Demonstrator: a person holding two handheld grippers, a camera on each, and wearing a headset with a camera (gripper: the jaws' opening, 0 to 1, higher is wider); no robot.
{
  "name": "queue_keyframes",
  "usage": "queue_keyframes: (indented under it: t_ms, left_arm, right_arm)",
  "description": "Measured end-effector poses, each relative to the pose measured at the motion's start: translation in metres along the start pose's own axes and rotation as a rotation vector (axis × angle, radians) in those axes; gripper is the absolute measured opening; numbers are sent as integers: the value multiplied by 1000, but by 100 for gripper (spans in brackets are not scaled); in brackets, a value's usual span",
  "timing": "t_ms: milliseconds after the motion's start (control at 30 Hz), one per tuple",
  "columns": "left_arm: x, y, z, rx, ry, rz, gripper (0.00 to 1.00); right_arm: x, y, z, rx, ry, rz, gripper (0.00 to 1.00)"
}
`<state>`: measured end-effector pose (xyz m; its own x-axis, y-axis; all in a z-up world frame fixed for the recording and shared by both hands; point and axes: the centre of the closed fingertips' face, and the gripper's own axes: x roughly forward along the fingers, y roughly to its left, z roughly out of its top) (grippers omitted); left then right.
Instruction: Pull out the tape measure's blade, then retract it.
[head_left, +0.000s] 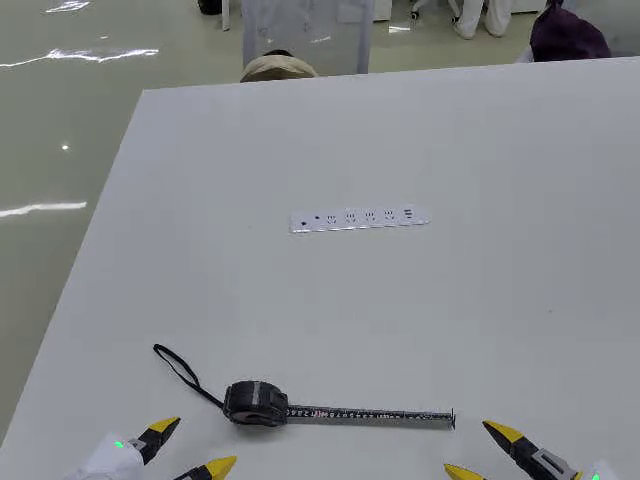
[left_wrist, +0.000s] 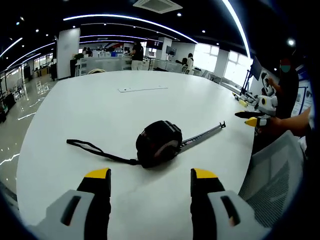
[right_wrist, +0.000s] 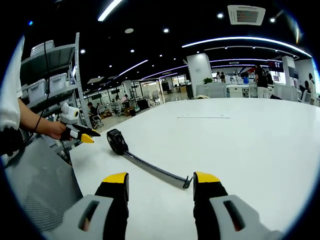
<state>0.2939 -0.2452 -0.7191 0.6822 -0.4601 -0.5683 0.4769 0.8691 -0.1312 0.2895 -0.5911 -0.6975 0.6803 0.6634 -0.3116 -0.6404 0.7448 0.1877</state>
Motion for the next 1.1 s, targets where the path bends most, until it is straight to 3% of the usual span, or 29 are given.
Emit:
queue_keyframes:
  t_ms: [567, 967, 1100]
  left_arm:
    - [-9, -5, -13, -52, -3, 30, 66]
    - [-16, -8, -17, -56, -8, 32, 68]
    - [-19, -10, -14, -65, -12, 32, 69]
  right_arm:
    - [-13, 9, -7, 14, -4, -10, 54]
    - [-19, 13, -7, 14, -12, -17, 55]
    - [-20, 14, -9, 14, -10, -17, 56]
